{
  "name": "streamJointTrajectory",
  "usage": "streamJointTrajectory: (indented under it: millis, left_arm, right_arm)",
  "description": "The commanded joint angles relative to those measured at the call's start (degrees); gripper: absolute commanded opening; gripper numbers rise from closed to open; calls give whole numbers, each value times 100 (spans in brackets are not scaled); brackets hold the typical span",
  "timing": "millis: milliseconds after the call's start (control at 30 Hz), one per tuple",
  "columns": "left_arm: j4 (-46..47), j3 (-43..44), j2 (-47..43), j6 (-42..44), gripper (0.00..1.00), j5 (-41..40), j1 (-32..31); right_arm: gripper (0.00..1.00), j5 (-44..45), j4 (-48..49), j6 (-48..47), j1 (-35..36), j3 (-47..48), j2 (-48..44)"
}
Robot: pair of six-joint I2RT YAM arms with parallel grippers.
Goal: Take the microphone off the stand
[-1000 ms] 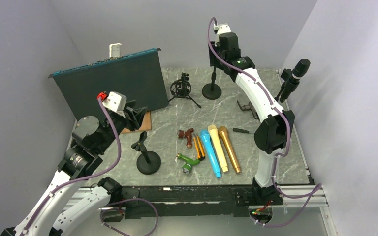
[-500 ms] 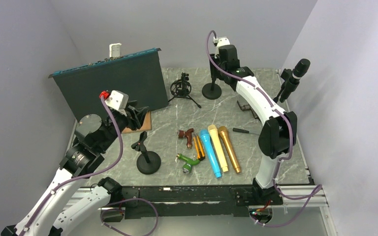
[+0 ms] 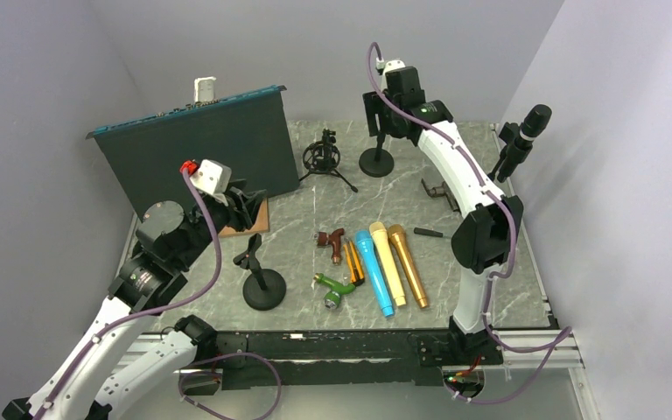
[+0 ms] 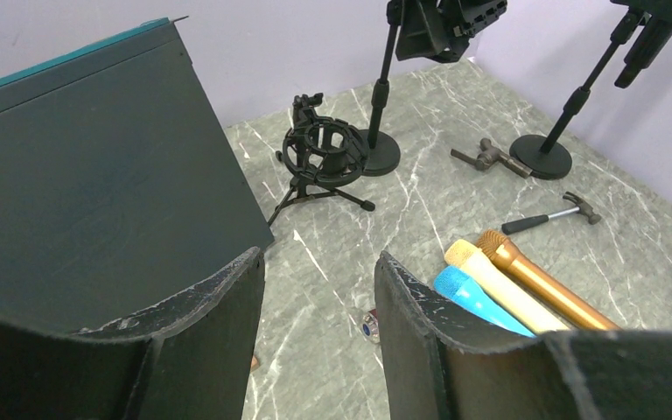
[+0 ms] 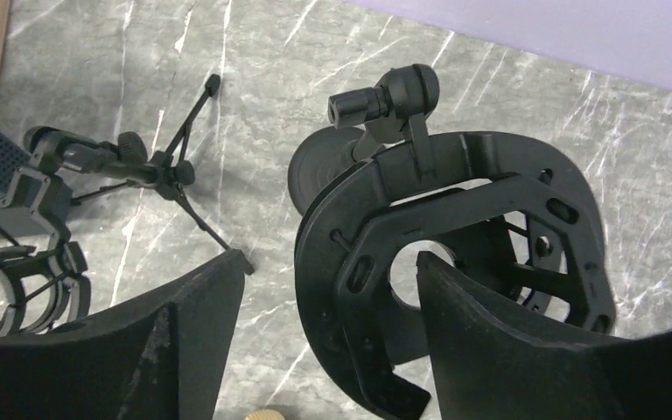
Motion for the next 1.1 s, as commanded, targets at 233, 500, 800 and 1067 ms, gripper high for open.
streamJointTrajectory:
  millis: [233, 500, 800, 1067]
  left_arm:
    - [150, 115, 5, -51, 54, 75, -19]
    - [153, 112, 4, -45, 54, 68, -17]
    - [138, 120, 44, -33, 54, 44, -19]
    - [130, 121, 79, -38, 54, 65, -23]
  right_arm:
    - [81, 193, -440, -405, -17, 1504, 59]
    - [70, 245, -23, -794, -33, 1591, 293]
    - [47, 103, 9, -1180, -160, 1994, 933]
    - [27, -58, -32, -1380, -187, 1627, 1108]
